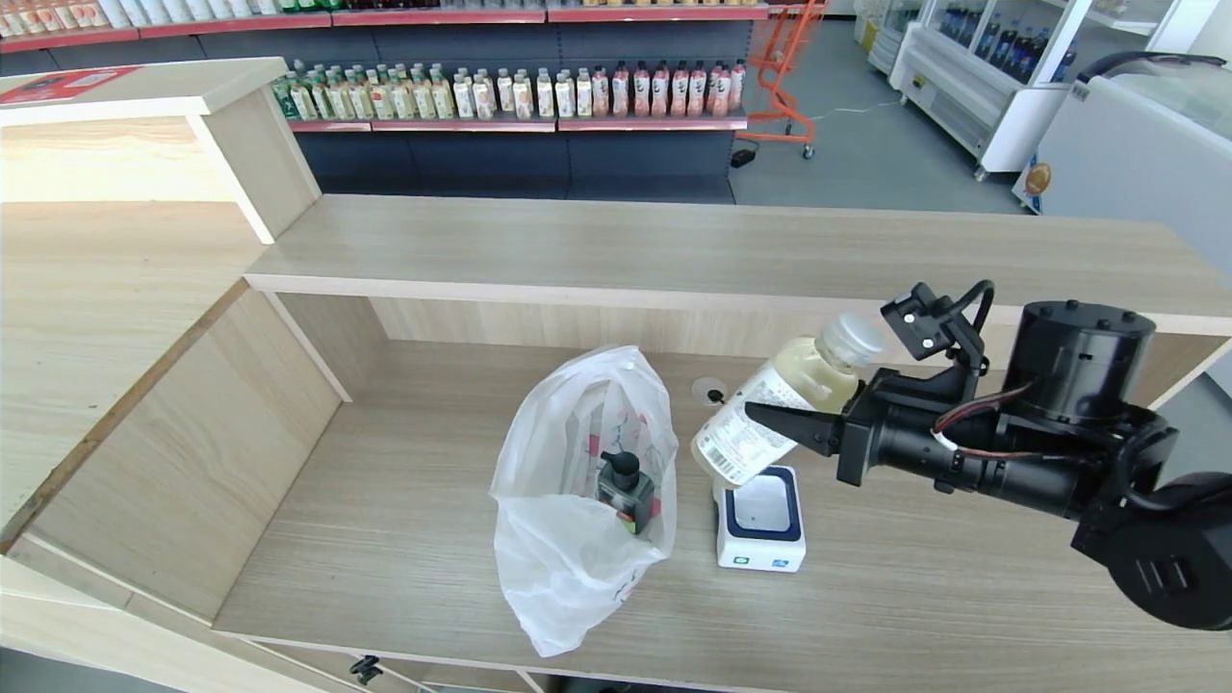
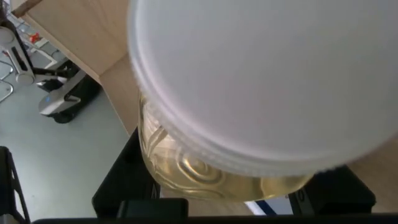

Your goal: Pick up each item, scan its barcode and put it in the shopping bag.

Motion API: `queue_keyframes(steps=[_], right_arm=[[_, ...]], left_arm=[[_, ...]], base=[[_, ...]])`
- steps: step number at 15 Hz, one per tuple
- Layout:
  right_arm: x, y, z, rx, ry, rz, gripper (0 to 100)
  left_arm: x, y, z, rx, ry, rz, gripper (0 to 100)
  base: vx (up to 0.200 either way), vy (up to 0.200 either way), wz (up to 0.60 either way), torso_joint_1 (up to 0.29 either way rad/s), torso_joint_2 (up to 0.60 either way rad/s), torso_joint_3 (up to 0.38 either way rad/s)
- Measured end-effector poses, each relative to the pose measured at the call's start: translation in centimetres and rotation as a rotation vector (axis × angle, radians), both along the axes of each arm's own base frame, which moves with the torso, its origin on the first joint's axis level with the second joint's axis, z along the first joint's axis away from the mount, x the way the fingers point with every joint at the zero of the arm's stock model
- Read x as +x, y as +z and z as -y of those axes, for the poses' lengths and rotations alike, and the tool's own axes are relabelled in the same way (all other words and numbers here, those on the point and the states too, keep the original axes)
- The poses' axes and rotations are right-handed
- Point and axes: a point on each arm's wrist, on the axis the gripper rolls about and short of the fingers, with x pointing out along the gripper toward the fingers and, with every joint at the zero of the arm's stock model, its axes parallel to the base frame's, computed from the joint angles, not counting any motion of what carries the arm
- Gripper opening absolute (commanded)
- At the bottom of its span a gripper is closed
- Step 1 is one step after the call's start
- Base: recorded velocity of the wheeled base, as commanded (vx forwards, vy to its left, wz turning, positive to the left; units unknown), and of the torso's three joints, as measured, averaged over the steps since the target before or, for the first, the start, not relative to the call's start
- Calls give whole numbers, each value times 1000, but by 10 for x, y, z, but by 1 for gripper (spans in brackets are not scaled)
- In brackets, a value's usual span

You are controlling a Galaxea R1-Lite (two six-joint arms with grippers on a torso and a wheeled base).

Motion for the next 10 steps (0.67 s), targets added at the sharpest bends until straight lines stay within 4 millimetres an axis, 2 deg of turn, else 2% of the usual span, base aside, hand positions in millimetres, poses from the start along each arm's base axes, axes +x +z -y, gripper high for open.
queue_keyframes(steps=[6, 10], right_arm=[[34, -19, -10, -4, -91, 30, 0], [59, -43, -18, -47, -123, 103, 0]], left_arm=[[0, 0, 0, 1, 0, -1, 100], [0, 0, 0, 1, 0, -1, 100]], base=[[0, 0, 0, 0, 0, 0], [0, 0, 0, 0, 0, 0]])
